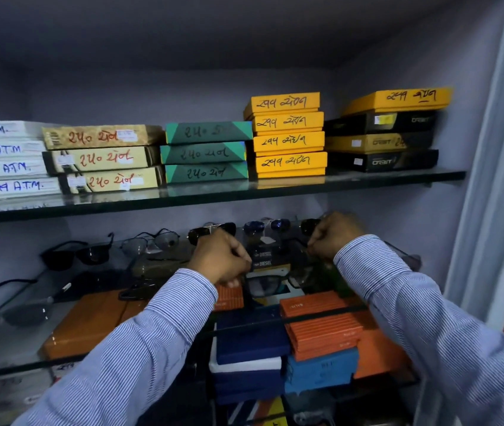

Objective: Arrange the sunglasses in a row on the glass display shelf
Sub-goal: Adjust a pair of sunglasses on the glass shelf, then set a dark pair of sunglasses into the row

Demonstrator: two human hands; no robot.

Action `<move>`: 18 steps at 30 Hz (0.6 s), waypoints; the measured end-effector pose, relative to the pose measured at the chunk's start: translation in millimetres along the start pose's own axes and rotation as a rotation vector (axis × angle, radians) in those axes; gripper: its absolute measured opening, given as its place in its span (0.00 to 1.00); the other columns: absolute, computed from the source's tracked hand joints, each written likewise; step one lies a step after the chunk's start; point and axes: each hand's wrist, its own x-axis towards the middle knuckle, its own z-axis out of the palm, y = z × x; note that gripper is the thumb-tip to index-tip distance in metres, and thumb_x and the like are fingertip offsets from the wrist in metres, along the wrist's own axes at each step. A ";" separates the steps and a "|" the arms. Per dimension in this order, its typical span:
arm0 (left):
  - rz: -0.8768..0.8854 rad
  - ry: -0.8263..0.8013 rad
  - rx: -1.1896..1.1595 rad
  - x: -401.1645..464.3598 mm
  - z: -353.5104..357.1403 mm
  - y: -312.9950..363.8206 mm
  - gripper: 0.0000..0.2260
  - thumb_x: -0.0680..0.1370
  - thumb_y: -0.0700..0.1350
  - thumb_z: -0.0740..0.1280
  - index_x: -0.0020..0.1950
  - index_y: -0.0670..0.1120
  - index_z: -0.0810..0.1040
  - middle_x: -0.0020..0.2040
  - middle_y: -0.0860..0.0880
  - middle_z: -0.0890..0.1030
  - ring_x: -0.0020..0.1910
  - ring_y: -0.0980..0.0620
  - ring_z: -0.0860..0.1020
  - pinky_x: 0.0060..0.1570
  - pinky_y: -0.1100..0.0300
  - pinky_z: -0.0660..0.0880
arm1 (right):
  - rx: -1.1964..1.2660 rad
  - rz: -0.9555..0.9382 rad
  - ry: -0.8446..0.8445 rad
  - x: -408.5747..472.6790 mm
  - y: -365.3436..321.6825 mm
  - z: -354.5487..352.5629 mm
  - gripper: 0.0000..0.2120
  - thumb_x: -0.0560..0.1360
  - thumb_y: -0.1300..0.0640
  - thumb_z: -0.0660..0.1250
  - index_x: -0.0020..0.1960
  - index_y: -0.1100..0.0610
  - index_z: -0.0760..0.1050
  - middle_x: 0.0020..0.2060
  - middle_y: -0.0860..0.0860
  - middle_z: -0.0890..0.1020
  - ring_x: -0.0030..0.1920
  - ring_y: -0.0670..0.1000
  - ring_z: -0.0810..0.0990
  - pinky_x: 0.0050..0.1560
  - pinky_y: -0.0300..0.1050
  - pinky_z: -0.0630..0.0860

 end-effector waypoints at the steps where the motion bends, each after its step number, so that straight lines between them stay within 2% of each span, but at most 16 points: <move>1: -0.020 -0.026 -0.011 1.8 3.2 2.3 0.02 0.75 0.37 0.75 0.43 0.43 0.85 0.33 0.48 0.84 0.21 0.57 0.79 0.22 0.66 0.76 | -0.005 0.015 -0.013 3.0 3.1 -0.7 0.06 0.67 0.59 0.77 0.43 0.58 0.87 0.46 0.54 0.87 0.41 0.50 0.82 0.42 0.36 0.76; 4: -0.053 -0.042 -0.038 4.2 11.1 9.5 0.00 0.75 0.38 0.74 0.44 0.42 0.85 0.32 0.46 0.83 0.20 0.57 0.77 0.20 0.67 0.74 | -0.034 0.056 -0.052 10.3 10.0 -0.2 0.09 0.67 0.57 0.77 0.47 0.59 0.87 0.55 0.56 0.85 0.53 0.53 0.84 0.50 0.40 0.78; 6: -0.060 -0.036 -0.041 5.4 15.8 12.1 0.03 0.75 0.39 0.74 0.47 0.41 0.85 0.33 0.46 0.83 0.20 0.57 0.77 0.20 0.67 0.73 | -0.046 0.067 -0.064 15.4 16.1 2.4 0.11 0.67 0.57 0.77 0.47 0.60 0.87 0.55 0.56 0.85 0.52 0.53 0.84 0.49 0.40 0.78; 10: -0.070 -0.028 -0.025 6.3 22.1 15.8 0.05 0.76 0.40 0.74 0.49 0.40 0.85 0.34 0.46 0.82 0.22 0.56 0.78 0.21 0.67 0.74 | -0.068 0.089 -0.062 22.1 25.0 8.0 0.24 0.63 0.54 0.77 0.55 0.64 0.82 0.51 0.58 0.84 0.46 0.54 0.84 0.48 0.42 0.82; 12: -0.062 -0.016 -0.018 6.1 23.6 17.3 0.05 0.76 0.41 0.74 0.50 0.40 0.85 0.34 0.47 0.82 0.23 0.56 0.78 0.22 0.67 0.75 | -0.088 0.079 -0.062 21.6 25.1 7.9 0.26 0.62 0.52 0.78 0.56 0.65 0.82 0.51 0.59 0.84 0.46 0.55 0.84 0.48 0.44 0.82; 14: -0.047 -0.021 -0.014 4.5 24.2 18.2 0.06 0.76 0.42 0.74 0.50 0.41 0.85 0.33 0.48 0.82 0.22 0.58 0.78 0.21 0.68 0.75 | -0.131 0.071 -0.062 17.3 22.4 4.9 0.26 0.64 0.52 0.77 0.57 0.65 0.81 0.53 0.60 0.83 0.48 0.56 0.84 0.51 0.47 0.83; 18: -0.026 -0.023 -0.025 -6.0 7.8 13.4 0.06 0.76 0.47 0.74 0.48 0.46 0.86 0.33 0.49 0.84 0.22 0.58 0.79 0.20 0.68 0.73 | -0.206 0.019 -0.024 2.3 9.9 -3.6 0.17 0.69 0.53 0.74 0.54 0.61 0.83 0.52 0.58 0.83 0.50 0.59 0.84 0.53 0.52 0.82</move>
